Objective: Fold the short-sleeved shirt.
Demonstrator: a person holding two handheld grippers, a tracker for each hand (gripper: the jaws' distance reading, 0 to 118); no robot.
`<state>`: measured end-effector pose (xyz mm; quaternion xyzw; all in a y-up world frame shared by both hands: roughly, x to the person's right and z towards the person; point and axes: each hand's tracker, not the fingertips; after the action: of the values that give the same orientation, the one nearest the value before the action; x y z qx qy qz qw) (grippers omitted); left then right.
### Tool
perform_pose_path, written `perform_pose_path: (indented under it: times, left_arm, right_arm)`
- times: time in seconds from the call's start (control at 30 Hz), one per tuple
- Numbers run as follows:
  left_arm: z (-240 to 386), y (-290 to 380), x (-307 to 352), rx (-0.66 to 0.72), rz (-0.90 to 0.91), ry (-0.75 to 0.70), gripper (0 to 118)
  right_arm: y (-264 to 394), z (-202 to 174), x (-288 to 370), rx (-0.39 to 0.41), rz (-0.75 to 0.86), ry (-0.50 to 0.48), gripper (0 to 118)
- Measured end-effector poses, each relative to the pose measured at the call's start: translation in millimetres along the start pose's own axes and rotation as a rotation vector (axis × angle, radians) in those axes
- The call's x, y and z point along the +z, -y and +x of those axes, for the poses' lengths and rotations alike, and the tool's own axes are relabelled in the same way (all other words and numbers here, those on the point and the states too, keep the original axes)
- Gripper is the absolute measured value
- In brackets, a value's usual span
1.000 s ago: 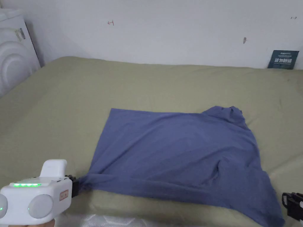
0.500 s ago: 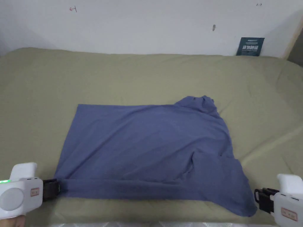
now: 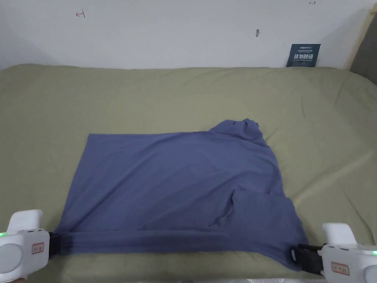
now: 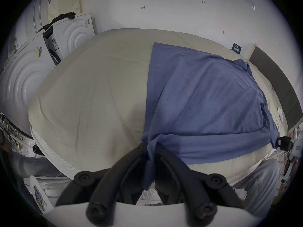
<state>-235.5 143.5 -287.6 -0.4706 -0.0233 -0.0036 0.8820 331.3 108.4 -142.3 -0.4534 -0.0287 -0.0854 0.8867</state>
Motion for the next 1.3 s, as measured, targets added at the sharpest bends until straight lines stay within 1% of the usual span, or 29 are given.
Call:
perform_pose_path:
  times: [0.03,0.07,0.17,0.3,0.4,0.53,0.6,0.67,0.8,1.0,1.07,1.13,1.17,1.2,1.23,1.27,1.3]
  left_arm:
    - [0.3,0.1,0.3,0.004,0.001,0.002,8]
    - [0.6,0.3,0.6,0.006,0.0,0.004,8]
    - [-1.5,0.0,3.0,0.009,0.003,0.012,8]
    - [-6.9,-8.9,11.9,0.016,0.03,0.039,8]
    - [-8.3,-28.1,17.1,-0.002,0.061,0.044,8]
    - [-6.8,-69.4,12.9,-0.007,0.097,0.057,8]
    - [-2.6,-93.8,5.5,-0.025,0.113,0.05,8]
    - [-0.6,-115.9,-7.7,-0.029,0.115,0.046,8]
    - [2.9,-154.0,-41.1,-0.004,0.098,0.047,8]
    - [9.6,-181.0,-92.3,0.027,0.034,0.05,8]
    - [11.7,-184.0,-102.4,0.029,0.025,0.052,8]
    - [12.7,-184.5,-108.3,0.035,0.018,0.055,8]
    - [12.8,-183.4,-110.5,0.041,0.016,0.057,9]
    - [11.9,-181.3,-109.1,0.045,0.016,0.064,27]
    - [11.2,-179.2,-108.2,0.044,0.025,0.06,66]
    - [10.3,-175.9,-107.2,0.04,0.034,0.043,103]
    - [9.3,-172.1,-103.7,0.034,0.033,0.003,118]
  right_arm:
    - [1.0,0.3,0.0,0.005,-0.004,-0.014,29]
    - [0.2,0.8,1.7,0.01,0.003,-0.021,6]
    - [-3.8,1.0,10.5,0.013,0.027,-0.03,6]
    - [-23.3,1.9,32.0,-0.002,0.104,-0.034,6]
    - [-54.0,-3.6,43.0,0.002,0.157,-0.037,6]
    - [-105.6,-10.2,35.1,0.044,0.202,-0.012,6]
    - [-136.2,-17.7,27.8,0.059,0.214,-0.001,6]
    - [-163.5,-18.4,13.1,0.058,0.218,0.006,6]
    - [-211.4,-21.8,-26.9,0.071,0.174,0.036,6]
    - [-238.7,-19.9,-85.2,0.088,0.09,0.074,6]
    - [-240.3,-20.1,-97.1,0.084,0.089,0.084,6]
    - [-240.2,-18.5,-103.8,0.06,0.084,0.091,7]
    - [-238.6,-17.7,-104.0,0.037,0.088,0.077,14]
    - [-237.2,-17.2,-103.1,0.023,0.094,0.072,49]
    - [-236.1,-16.7,-102.6,0.005,0.087,0.067,93]
    - [-231.9,-15.5,-100.9,-0.013,0.08,0.054,118]
    - [-227.9,-14.9,-89.9,-0.037,0.189,0.041,113]
